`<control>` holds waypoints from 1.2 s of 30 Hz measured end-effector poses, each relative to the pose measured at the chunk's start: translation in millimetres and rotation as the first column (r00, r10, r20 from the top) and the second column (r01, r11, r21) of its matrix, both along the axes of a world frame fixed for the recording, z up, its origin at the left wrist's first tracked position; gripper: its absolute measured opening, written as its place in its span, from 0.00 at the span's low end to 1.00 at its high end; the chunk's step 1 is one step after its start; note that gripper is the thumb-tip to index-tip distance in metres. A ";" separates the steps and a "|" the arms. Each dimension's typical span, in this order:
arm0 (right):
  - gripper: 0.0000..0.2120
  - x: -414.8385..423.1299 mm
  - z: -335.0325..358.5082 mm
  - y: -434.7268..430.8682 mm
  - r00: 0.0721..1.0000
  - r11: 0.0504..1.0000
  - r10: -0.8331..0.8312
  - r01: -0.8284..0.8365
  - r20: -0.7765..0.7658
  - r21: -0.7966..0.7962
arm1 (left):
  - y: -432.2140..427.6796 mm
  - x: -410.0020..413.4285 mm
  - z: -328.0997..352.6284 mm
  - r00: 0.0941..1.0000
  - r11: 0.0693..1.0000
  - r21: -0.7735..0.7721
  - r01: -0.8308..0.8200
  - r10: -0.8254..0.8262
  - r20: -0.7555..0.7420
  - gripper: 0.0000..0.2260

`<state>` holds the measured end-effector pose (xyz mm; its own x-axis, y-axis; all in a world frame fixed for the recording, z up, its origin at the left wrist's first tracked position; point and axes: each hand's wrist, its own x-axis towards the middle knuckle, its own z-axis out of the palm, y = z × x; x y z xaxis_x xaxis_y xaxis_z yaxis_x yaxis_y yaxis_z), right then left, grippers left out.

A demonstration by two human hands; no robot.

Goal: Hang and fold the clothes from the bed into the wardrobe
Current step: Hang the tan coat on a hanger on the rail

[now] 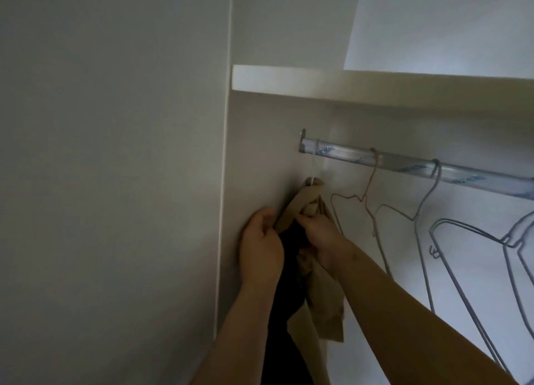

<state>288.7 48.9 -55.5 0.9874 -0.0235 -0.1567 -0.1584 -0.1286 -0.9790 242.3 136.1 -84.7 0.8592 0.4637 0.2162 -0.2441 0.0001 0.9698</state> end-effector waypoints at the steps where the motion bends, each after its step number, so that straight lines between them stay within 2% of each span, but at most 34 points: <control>1: 0.16 -0.1 -3.5 -0.6 1.000 0.998 0.012 -0.011 -0.014 0.060 | -0.3 0.2 -0.7 1.000 1.000 0.001 0.005 -0.005 -0.006 0.16; 3: 0.14 -3.4 -10.2 -3.0 0.998 0.986 0.037 -0.028 -0.048 0.163 | 0.3 0.2 -1.9 1.000 1.000 0.027 0.012 -0.012 -0.005 0.17; 6: 0.10 -10.2 -19.7 -10.9 0.997 0.978 0.031 -0.016 -0.071 0.206 | 2.0 -1.9 -5.0 1.000 0.997 0.077 0.015 -0.015 -0.003 0.17; 11: 0.16 -37.4 -21.3 -13.5 1.000 0.964 -0.004 0.007 -0.012 0.268 | 5.7 -8.4 -11.7 0.997 0.993 0.117 0.022 -0.012 -0.080 0.18; 13: 0.12 -51.4 -22.1 -13.7 0.999 0.958 -0.043 0.032 0.033 0.286 | 8.4 -14.2 -15.6 0.994 0.991 0.128 0.040 -0.027 -0.103 0.17; 18: 0.06 -100.8 -27.2 -8.6 0.988 0.932 -0.156 0.143 0.013 0.333 | 18.2 -42.2 -28.6 0.980 0.969 0.169 0.178 -0.158 -0.125 0.12; 21: 0.06 -138.5 -36.0 -2.8 0.974 0.898 -0.226 0.217 -0.020 0.383 | 20.2 -70.8 -36.1 0.957 0.945 0.166 0.281 -0.262 -0.124 0.09; 24: 0.07 -178.0 -53.0 -0.3 0.961 0.902 -0.275 0.262 -0.011 0.344 | 22.5 -102.1 -47.0 0.939 0.937 0.150 0.317 -0.288 -0.185 0.11; 27: 0.08 -217.9 -76.3 -6.0 0.929 0.869 -0.362 0.365 -0.073 0.335 | 14.0 -133.7 -56.4 0.878 0.891 0.103 0.442 -0.407 -0.251 0.07; 32: 0.12 -295.8 -111.5 -33.8 0.788 0.683 -0.569 0.612 -0.234 0.400 | -35.5 -188.8 -71.9 0.677 0.757 -0.041 0.652 -0.605 -0.419 0.03; 36: 0.12 -365.9 -136.2 -62.0 0.617 0.502 -0.724 0.778 -0.308 0.377 | -81.7 -242.9 -95.0 0.544 0.583 0.080 0.808 -0.688 -0.480 0.04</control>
<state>-77.2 -13.0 -191.7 0.6091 -0.6531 -0.4500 -0.0818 0.5126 -0.8547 -0.6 54.4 -179.7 0.8911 -0.4141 -0.1859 0.0848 -0.2505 0.9644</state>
